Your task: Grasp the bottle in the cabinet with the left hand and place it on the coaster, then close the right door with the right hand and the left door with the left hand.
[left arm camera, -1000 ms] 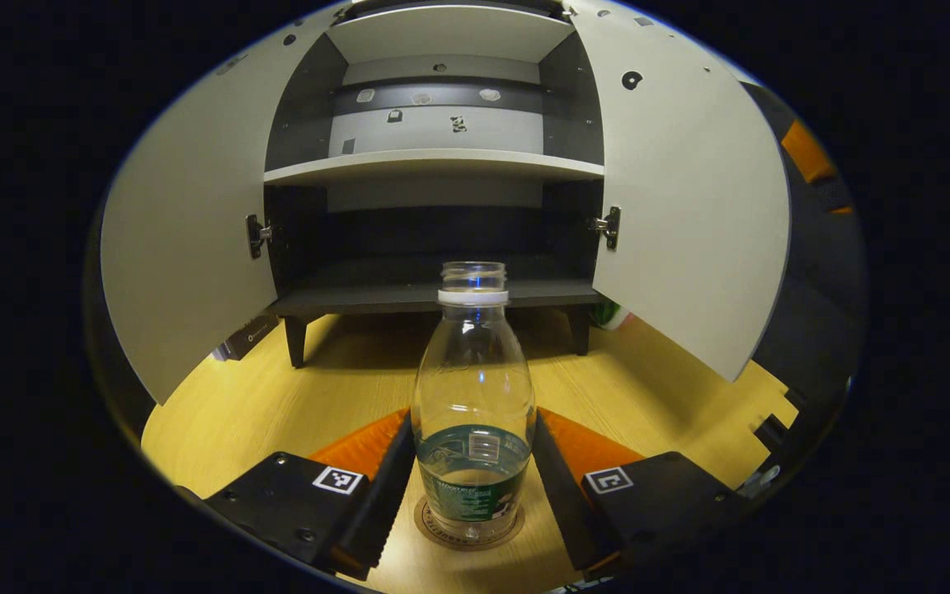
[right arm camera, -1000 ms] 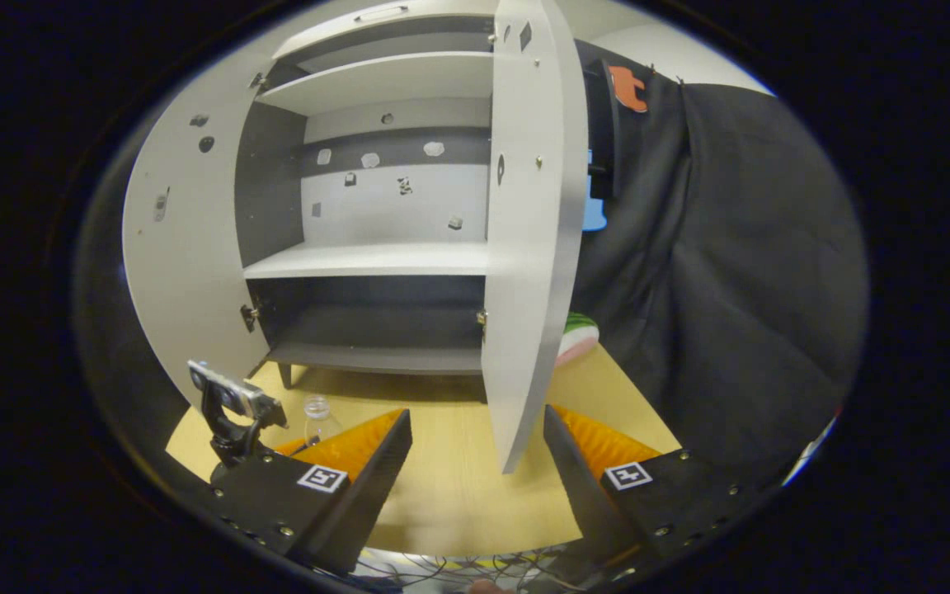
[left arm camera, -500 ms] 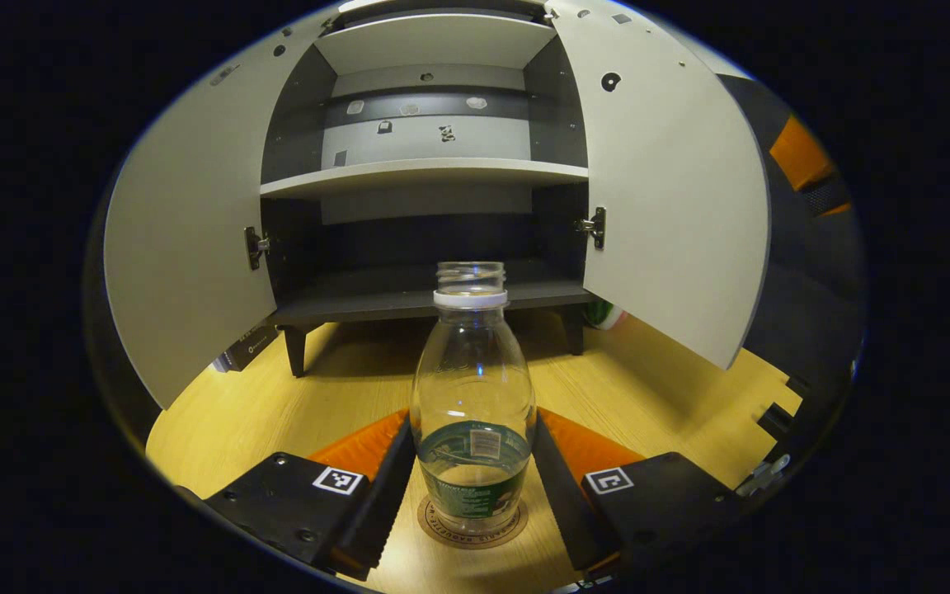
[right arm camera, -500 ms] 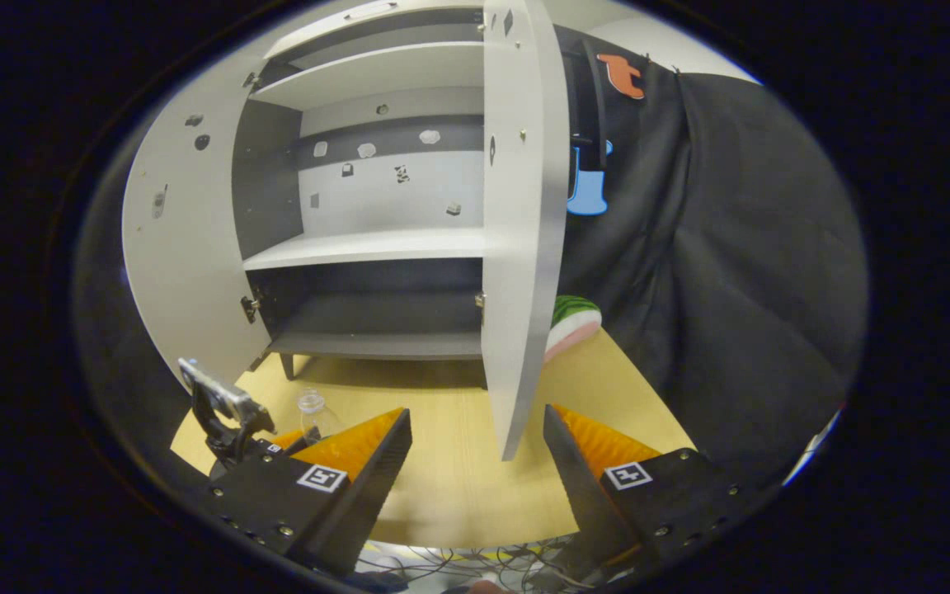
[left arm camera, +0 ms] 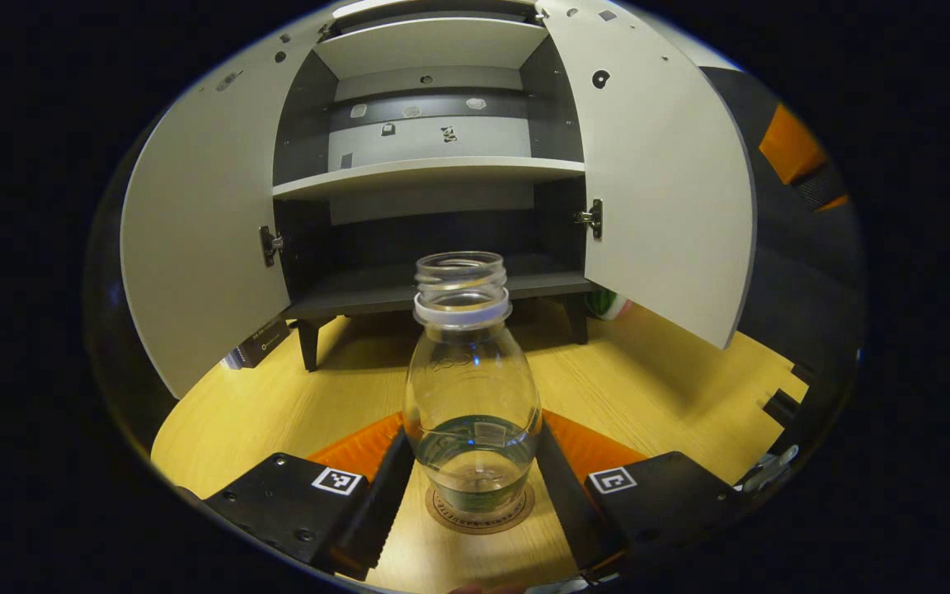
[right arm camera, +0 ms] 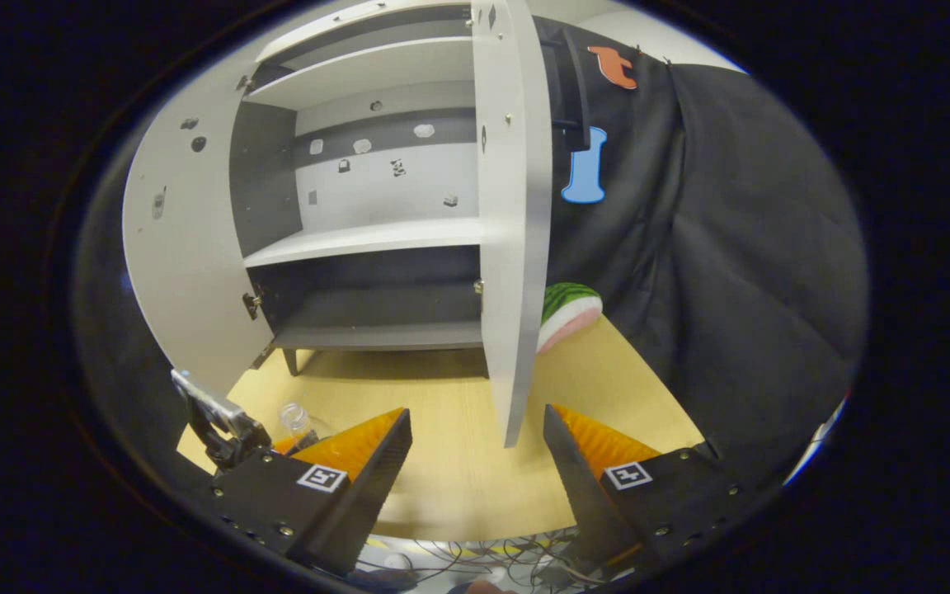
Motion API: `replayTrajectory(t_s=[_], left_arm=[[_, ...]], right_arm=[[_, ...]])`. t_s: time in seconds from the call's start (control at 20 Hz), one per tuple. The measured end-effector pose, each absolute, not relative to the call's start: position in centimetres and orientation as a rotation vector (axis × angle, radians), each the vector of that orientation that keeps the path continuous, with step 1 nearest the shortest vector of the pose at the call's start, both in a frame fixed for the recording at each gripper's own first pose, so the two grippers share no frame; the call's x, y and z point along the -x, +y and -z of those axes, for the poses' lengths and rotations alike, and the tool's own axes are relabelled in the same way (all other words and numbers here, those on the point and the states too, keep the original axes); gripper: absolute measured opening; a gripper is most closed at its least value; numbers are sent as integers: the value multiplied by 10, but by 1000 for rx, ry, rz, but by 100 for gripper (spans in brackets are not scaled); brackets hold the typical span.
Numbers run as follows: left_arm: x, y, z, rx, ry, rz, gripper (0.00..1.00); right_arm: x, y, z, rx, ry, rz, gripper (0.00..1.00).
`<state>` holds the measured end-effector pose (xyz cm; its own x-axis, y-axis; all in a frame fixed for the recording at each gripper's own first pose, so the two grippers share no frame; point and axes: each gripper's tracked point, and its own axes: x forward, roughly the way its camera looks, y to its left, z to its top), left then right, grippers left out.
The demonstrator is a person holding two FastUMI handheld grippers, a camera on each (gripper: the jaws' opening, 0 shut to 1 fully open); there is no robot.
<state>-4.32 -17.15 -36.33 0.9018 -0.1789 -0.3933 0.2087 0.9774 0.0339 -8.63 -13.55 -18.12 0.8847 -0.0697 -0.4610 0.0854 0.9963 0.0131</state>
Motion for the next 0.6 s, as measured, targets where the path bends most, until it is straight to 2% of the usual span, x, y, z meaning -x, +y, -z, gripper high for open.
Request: replayTrajectory(t_s=[0.35, 0.45, 0.6], left_arm=[[45, -176, 329, -86, 331, 215, 86], [43, -177, 308, -90, 299, 222, 90], [37, -175, 267, -94, 248, 212, 89]], right_arm=[[92, -131, 173, -44, 462, 68, 98], [91, -134, 164, -54, 440, 69, 98], [89, -141, 141, -68, 386, 77, 98]])
